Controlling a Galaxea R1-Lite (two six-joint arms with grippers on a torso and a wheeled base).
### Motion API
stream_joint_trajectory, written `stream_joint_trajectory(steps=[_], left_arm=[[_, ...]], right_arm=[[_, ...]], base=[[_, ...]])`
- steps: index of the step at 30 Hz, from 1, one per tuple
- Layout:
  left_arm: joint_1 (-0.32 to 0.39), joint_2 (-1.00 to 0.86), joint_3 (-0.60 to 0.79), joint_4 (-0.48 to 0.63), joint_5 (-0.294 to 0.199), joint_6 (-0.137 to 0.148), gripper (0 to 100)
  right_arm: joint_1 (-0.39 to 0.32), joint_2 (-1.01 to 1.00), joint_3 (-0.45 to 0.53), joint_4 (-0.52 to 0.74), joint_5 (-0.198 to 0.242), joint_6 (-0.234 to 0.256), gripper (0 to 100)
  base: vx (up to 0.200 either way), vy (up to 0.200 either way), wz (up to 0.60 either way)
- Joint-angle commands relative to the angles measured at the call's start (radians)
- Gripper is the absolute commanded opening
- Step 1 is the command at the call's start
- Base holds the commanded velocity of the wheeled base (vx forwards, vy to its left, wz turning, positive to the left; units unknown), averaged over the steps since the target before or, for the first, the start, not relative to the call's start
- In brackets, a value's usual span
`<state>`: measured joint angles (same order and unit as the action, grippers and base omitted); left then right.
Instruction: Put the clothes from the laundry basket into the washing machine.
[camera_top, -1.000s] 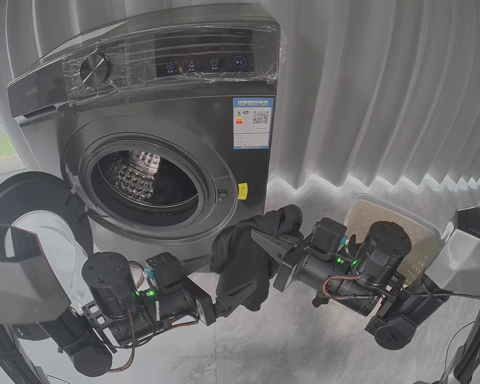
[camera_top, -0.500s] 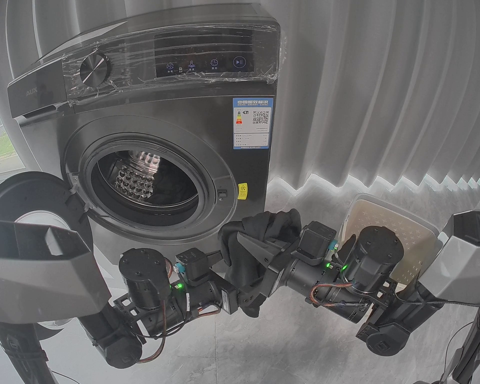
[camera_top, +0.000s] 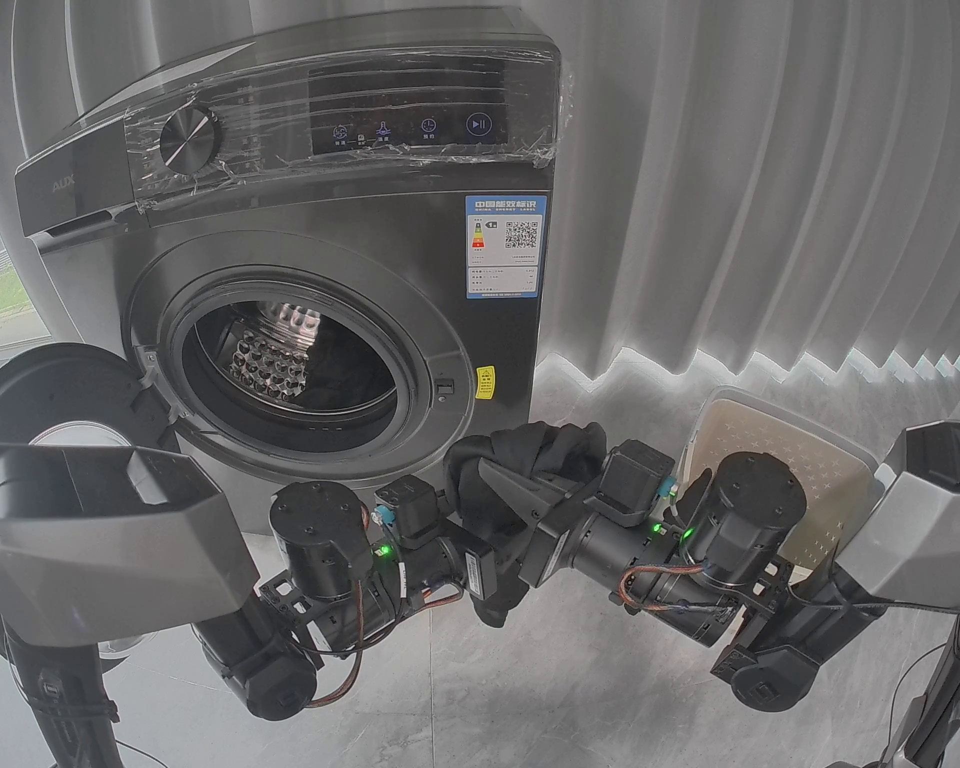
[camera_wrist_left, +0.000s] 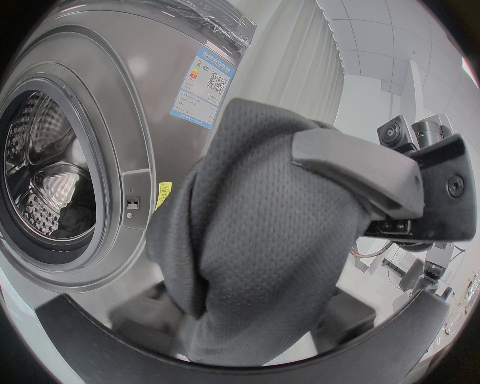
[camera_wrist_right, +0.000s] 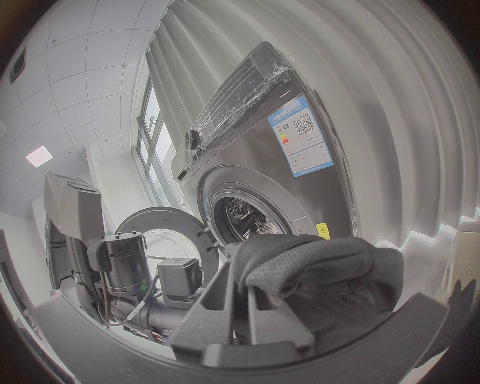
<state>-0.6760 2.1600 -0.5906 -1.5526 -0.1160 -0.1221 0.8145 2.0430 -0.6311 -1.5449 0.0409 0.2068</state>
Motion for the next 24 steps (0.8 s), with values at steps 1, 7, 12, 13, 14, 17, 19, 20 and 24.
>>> stream_joint_trajectory(steps=[1, 7, 12, 13, 14, 17, 19, 20, 24], left_arm=[[0.001, 0.009, -0.001, -0.006, 0.001, -0.001, 0], [0.003, -0.023, 0.023, -0.008, 0.004, -0.001, 0], [0.006, -0.057, 0.038, -0.006, 0.006, 0.001, 0], [0.007, -0.062, 0.04, -0.006, 0.006, 0.001, 0], [0.009, -0.063, 0.04, -0.006, 0.007, 0.002, 0], [0.015, -0.069, 0.041, -0.006, 0.021, 0.002, 0], [0.018, -0.081, 0.045, -0.006, 0.024, 0.001, 0], [0.019, -0.085, 0.046, -0.006, 0.025, 0.001, 0], [0.03, -0.089, 0.045, -0.006, 0.025, 0.001, 0]], right_arm=[[-0.008, 0.002, -0.002, -0.001, -0.003, 0.002, 0], [-0.046, 0.003, -0.016, 0.002, -0.03, 0.025, 0], [-0.08, 0.013, -0.016, -0.003, -0.033, 0.034, 0], [-0.081, 0.013, -0.016, -0.003, -0.033, 0.036, 0], [-0.081, 0.013, -0.015, -0.003, -0.033, 0.036, 0], [-0.081, 0.013, -0.012, -0.003, -0.035, 0.036, 0], [-0.084, 0.014, -0.01, -0.001, -0.035, 0.039, 0], [-0.09, 0.014, -0.009, -0.001, -0.035, 0.039, 0], [-0.098, 0.02, -0.009, -0.003, -0.035, 0.039, 0]], base=[[0.0, 0.0, 0.0], [0.0, 0.0, 0.0], [0.0, 0.0, 0.0], [0.0, 0.0, 0.0], [0.0, 0.0, 0.0], [0.0, 0.0, 0.0], [0.0, 0.0, 0.0], [0.0, 0.0, 0.0], [0.0, 0.0, 0.0]])
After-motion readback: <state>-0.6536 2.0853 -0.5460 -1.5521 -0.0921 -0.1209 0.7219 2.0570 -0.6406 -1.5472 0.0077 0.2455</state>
